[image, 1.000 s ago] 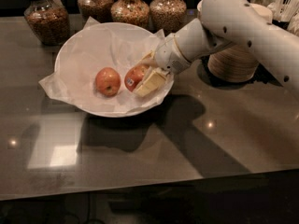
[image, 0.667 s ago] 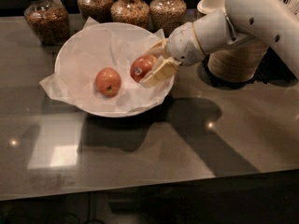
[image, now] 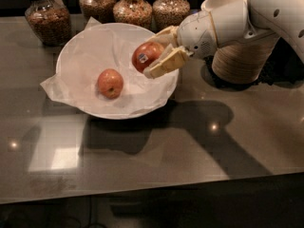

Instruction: Pick apple from white bowl

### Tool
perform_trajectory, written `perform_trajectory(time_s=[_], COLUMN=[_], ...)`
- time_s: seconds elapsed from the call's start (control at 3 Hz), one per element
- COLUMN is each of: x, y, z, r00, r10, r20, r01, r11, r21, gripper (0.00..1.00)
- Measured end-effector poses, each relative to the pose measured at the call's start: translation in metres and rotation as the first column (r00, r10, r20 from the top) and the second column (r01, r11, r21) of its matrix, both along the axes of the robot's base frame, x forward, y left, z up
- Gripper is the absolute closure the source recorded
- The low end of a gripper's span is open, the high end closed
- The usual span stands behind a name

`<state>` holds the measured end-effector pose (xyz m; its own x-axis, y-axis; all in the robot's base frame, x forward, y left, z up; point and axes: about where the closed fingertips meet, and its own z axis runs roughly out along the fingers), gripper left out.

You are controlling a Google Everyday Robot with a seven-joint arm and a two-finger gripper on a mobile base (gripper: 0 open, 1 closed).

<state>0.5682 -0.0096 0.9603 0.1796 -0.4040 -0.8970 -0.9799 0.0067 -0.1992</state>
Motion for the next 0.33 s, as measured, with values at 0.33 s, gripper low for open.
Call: perform_trajectory(time_s=[0.33], x=[0.0000], y=[0.0000], z=[0.0000], r00=[1.0000], r10=[0.000], r20=[0.000], r01=[0.000], r11=[1.000], r21=[0.000], gripper=[1.00])
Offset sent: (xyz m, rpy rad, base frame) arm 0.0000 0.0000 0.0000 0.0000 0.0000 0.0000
